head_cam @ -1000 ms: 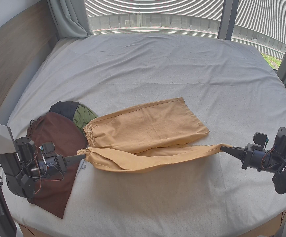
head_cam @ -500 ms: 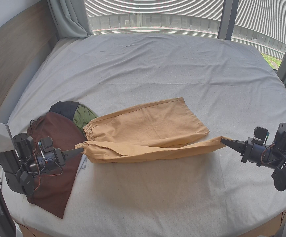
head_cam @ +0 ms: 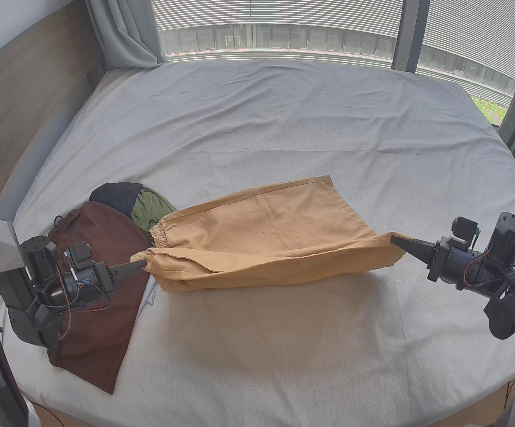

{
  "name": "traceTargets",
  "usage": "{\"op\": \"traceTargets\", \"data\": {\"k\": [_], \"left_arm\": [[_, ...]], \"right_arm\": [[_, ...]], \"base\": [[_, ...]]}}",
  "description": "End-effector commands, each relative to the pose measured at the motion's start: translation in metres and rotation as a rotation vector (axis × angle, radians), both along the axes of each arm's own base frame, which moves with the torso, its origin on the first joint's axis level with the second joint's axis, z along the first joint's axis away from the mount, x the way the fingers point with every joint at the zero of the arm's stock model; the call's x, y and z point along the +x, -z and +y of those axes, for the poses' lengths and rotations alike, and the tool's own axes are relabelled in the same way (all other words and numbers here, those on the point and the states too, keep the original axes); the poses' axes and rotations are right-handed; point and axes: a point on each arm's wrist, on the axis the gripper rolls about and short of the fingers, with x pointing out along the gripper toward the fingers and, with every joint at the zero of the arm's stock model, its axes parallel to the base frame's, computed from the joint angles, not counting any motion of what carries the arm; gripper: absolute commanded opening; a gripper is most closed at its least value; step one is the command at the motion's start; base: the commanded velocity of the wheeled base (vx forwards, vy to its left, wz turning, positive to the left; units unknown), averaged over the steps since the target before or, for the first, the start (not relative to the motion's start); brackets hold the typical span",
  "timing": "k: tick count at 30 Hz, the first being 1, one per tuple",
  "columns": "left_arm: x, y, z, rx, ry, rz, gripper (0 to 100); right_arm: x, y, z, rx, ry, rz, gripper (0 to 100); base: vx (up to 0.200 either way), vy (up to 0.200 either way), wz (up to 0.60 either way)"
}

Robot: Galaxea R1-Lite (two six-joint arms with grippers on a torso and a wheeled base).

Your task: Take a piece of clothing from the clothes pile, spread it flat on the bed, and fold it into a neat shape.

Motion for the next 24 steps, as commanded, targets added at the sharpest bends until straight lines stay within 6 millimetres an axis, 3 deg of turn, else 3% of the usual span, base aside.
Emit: {"op": "traceTargets", "data": {"k": [1,14,24], "left_arm": [[0.001,-0.001,0.001,-0.003,-0.003,-0.004,0],[0.009,-0.007,-0.002,-0.033,-0.086,0.008,0],[0.019,-0.012,-0.003,-0.067,-0.133,0.01,0]], "right_arm": [[0.005,-0.002,0.002,0.007,0.01,-0.011,0],[0.027,-0.024,0.01,0.095,0.029,-0.044,0],[0.058,-0.015,0.013,0.107,0.03,-0.048,0]], "base": [[0.0,0.0,0.0],[0.0,0.0,0.0],[0.0,0.0,0.0]]}}
